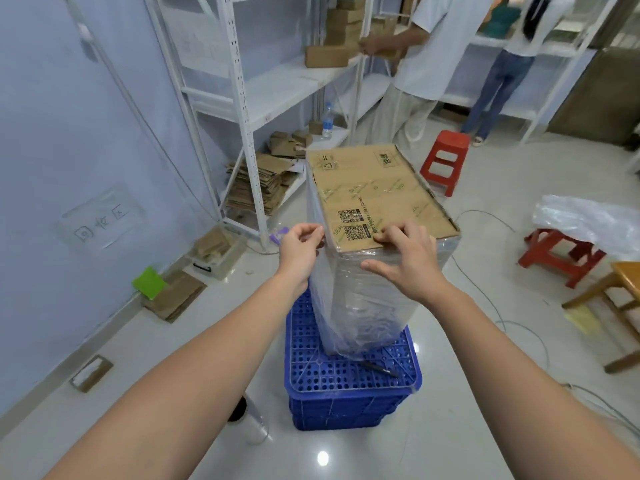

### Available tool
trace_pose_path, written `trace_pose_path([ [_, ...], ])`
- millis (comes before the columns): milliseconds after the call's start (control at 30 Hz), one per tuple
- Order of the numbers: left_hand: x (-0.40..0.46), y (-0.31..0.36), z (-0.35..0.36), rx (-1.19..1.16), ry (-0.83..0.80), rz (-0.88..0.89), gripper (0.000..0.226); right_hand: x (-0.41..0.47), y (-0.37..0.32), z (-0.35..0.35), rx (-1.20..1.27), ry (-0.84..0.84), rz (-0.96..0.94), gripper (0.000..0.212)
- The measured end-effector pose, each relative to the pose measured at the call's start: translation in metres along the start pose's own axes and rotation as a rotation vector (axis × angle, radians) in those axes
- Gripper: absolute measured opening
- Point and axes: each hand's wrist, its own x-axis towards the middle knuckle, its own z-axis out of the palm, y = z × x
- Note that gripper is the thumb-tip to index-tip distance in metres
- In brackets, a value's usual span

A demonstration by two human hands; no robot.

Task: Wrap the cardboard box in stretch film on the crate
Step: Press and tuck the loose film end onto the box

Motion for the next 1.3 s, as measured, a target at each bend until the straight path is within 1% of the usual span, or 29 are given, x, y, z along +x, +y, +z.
trace_pose_path([
  [133, 0.017, -0.002, -0.009, 0.017, -0.111, -0.01, 0.006, 0.002, -0.014, 0.0, -0.014, 0.039, 0.053, 0.063],
  [267, 0.025, 0.004, -0.021, 0.026, -0.201, -0.037, 0.009, 0.014, -0.048, -0.01, -0.148, -0.059, 0.11, 0.073],
  [367, 0.031, 0.007, -0.025, 0.04, -0.251, -0.041, 0.012, 0.029, -0.071, -0.002, -0.203, -0.155, 0.02, 0.069],
  [433, 0.034, 0.008, -0.026, 0.043, -0.261, -0.066, 0.016, 0.037, -0.081, 0.012, -0.245, -0.217, -0.027, 0.072],
  [467, 0.037, 0.008, -0.027, 0.046, -0.263, -0.08, 0.019, 0.038, -0.083, 0.019, -0.271, -0.219, -0.019, 0.067],
  [533, 0.042, 0.008, -0.03, 0.05, -0.281, -0.099, 0.026, 0.039, -0.088, 0.031, -0.32, -0.132, 0.008, 0.046],
  [567, 0.044, 0.009, -0.032, 0.053, -0.299, -0.105, 0.029, 0.039, -0.089, 0.036, -0.351, -0.078, 0.018, 0.039],
  [667, 0.05, 0.005, -0.041, 0.084, -0.347, -0.133, 0.035, 0.042, -0.092, 0.048, -0.431, 0.008, 0.047, 0.032],
  [733, 0.049, -0.005, -0.049, 0.099, -0.349, -0.15, 0.034, 0.045, -0.09, 0.052, -0.45, 0.039, 0.049, 0.031],
  [833, 0.041, -0.032, -0.062, 0.114, -0.321, -0.164, 0.026, 0.042, -0.085, 0.056, -0.458, 0.099, 0.017, 0.028],
  [900, 0.032, -0.061, -0.07, 0.165, -0.3, -0.188, 0.025, 0.039, -0.083, 0.059, -0.443, 0.166, -0.008, 0.025],
  [1000, 0.017, -0.115, -0.077, 0.272, -0.29, -0.248, 0.031, 0.039, -0.082, 0.064, -0.43, 0.221, -0.023, 0.021],
  [1100, -0.003, -0.17, -0.075, 0.455, -0.365, -0.334, 0.037, 0.037, -0.08, 0.067, -0.421, 0.244, -0.035, 0.021],
  [1167, -0.012, -0.206, -0.069, 0.583, -0.396, -0.351, 0.046, 0.035, -0.08, 0.069, -0.406, 0.258, -0.041, 0.021],
  [1233, -0.021, -0.232, -0.06, 0.627, -0.422, -0.37, 0.056, 0.034, -0.08, 0.07, -0.393, 0.275, -0.043, 0.02],
  [1300, -0.024, -0.25, -0.046, 0.611, -0.428, -0.415, 0.059, 0.034, -0.08, 0.07, -0.389, 0.277, -0.04, 0.02],
])
